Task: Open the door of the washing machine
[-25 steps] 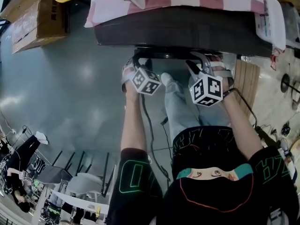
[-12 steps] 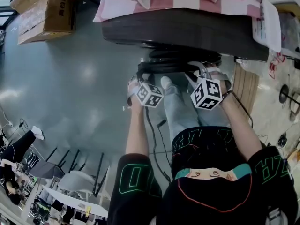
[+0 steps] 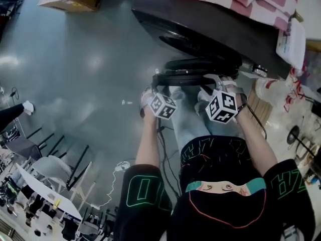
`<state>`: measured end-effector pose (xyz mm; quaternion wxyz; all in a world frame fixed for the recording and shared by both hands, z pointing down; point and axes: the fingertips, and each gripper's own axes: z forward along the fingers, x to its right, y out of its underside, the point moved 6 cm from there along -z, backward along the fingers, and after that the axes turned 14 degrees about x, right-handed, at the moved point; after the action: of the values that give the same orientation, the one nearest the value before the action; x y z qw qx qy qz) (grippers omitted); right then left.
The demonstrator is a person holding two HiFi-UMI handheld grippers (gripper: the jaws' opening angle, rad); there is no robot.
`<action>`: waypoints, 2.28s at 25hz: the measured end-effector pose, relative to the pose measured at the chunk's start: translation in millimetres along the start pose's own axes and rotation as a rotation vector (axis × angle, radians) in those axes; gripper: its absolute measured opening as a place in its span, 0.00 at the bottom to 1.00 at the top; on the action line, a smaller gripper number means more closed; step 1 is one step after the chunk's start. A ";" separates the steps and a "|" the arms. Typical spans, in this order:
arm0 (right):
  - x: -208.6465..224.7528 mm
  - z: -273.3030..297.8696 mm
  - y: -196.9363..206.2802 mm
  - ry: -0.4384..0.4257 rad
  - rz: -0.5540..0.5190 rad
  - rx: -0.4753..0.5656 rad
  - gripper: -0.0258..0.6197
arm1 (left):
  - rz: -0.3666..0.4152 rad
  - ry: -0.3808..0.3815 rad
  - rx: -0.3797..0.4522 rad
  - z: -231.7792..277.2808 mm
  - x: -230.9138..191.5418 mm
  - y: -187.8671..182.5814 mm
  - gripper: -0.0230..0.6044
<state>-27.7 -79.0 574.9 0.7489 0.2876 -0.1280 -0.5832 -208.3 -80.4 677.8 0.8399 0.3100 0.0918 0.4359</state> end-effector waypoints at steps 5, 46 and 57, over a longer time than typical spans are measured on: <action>-26.0 -9.2 5.8 -0.069 -0.127 0.039 0.26 | -0.104 -0.107 0.003 -23.4 44.7 21.2 0.29; -170.2 -108.4 128.1 -0.406 -0.814 0.087 0.29 | -0.680 -0.531 -0.148 -67.8 402.1 25.2 0.25; -157.4 -188.9 127.0 -0.530 -0.521 0.392 0.31 | -1.087 -1.187 0.176 -198.7 437.6 -121.0 0.05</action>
<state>128.3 142.8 519.7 0.4485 0.2876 -0.3478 -0.7715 53.0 300.8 498.8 0.8156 0.4666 -0.1976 -0.2792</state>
